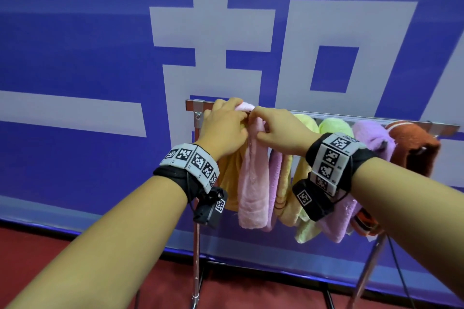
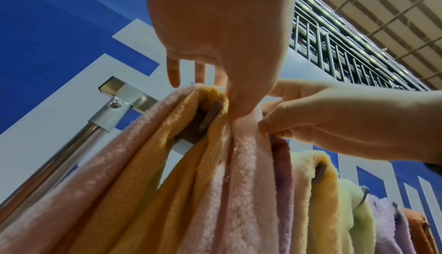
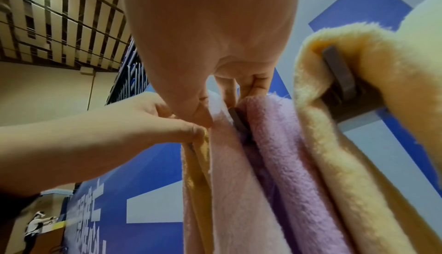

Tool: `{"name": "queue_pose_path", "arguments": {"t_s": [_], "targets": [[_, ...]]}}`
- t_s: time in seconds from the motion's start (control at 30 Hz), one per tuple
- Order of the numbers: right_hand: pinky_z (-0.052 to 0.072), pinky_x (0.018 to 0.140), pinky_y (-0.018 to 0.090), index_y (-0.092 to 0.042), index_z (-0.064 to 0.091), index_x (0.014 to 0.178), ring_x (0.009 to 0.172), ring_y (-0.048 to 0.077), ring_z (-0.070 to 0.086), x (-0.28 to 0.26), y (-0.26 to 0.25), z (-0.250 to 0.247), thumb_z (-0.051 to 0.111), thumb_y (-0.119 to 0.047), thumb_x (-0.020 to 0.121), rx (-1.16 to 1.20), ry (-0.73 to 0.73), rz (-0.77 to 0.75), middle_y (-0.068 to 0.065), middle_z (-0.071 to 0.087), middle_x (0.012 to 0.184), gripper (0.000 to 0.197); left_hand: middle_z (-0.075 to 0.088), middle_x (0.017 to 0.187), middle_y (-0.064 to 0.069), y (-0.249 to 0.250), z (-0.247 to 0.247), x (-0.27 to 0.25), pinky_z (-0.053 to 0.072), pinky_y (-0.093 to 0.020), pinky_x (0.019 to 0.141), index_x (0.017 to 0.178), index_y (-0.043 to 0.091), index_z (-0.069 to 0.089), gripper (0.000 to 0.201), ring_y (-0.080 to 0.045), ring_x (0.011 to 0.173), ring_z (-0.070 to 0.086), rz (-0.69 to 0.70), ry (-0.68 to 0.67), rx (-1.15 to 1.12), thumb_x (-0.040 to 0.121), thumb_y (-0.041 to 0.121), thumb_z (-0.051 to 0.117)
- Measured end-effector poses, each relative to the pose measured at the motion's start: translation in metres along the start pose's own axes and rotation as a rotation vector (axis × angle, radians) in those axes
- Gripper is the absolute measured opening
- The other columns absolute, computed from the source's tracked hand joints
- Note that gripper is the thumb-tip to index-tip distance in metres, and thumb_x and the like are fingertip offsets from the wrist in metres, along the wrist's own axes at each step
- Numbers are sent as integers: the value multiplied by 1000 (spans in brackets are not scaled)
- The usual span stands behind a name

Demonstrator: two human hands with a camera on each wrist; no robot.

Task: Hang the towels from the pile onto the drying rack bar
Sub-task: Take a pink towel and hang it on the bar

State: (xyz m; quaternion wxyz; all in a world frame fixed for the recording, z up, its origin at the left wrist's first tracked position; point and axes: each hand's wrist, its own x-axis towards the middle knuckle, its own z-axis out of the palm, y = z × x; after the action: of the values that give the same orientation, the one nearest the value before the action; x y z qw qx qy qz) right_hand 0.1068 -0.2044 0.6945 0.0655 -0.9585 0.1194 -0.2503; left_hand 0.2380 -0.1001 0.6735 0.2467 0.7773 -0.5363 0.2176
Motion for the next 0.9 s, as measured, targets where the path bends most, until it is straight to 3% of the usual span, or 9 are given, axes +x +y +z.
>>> {"name": "queue_pose_path", "arguments": {"t_s": [0.1,0.2,0.33,0.5,0.57,0.67,0.8,0.9], "targets": [[41,73,34,-34,66,115,84,20,51,-4,0,-1,51,-21,80,-149,-101,-81,-5,57,81,41,36,148,6,1,-3,-1,32,-42,95,110,26,67,26,-26,127,33,-39,-81,34,90,22,51],[35,80,37,-39,61,121,92,22,49,-14,-2,3,53,-24,83,-479,-152,-182,-6,65,88,42,33,151,4,2,-4,-2,32,-46,99,109,23,65,24,-28,129,32,-35,-126,78,88,22,54],[36,76,40,-31,67,100,82,25,53,-23,-9,13,57,-24,71,-659,-190,-238,-4,66,71,31,27,155,2,7,-4,-2,30,-50,106,116,25,66,30,-31,133,29,-58,-184,116,89,23,53],[27,65,36,-26,65,67,72,24,53,-20,-18,23,64,-18,63,-745,-124,-165,-5,60,60,9,25,157,2,10,-6,-2,31,-50,106,119,30,66,33,-31,132,32,-72,-209,205,89,25,53],[30,68,39,-24,66,76,83,26,54,-18,-21,25,57,-18,74,-717,-98,-136,-3,65,72,11,26,156,1,7,-6,-3,35,-49,105,120,29,66,33,-32,128,38,-55,-201,230,90,25,52],[31,82,43,-22,68,102,107,27,47,-18,-25,27,42,-19,90,-740,-116,-104,-2,66,100,28,25,159,3,3,-6,-6,42,-47,100,118,27,67,32,-33,119,45,-38,-184,210,92,25,49],[31,93,45,-19,62,123,118,28,40,-18,-36,24,39,-22,98,-836,-182,-93,1,64,115,34,26,160,4,1,-5,-7,46,-45,96,122,27,66,35,-30,118,47,-17,-175,185,93,23,47],[31,98,46,-14,56,130,123,29,39,-17,-39,22,39,-24,99,-866,-227,-90,3,62,121,36,24,161,5,0,-5,-7,46,-44,96,124,30,65,38,-31,120,45,-9,-178,181,91,20,48]]}}
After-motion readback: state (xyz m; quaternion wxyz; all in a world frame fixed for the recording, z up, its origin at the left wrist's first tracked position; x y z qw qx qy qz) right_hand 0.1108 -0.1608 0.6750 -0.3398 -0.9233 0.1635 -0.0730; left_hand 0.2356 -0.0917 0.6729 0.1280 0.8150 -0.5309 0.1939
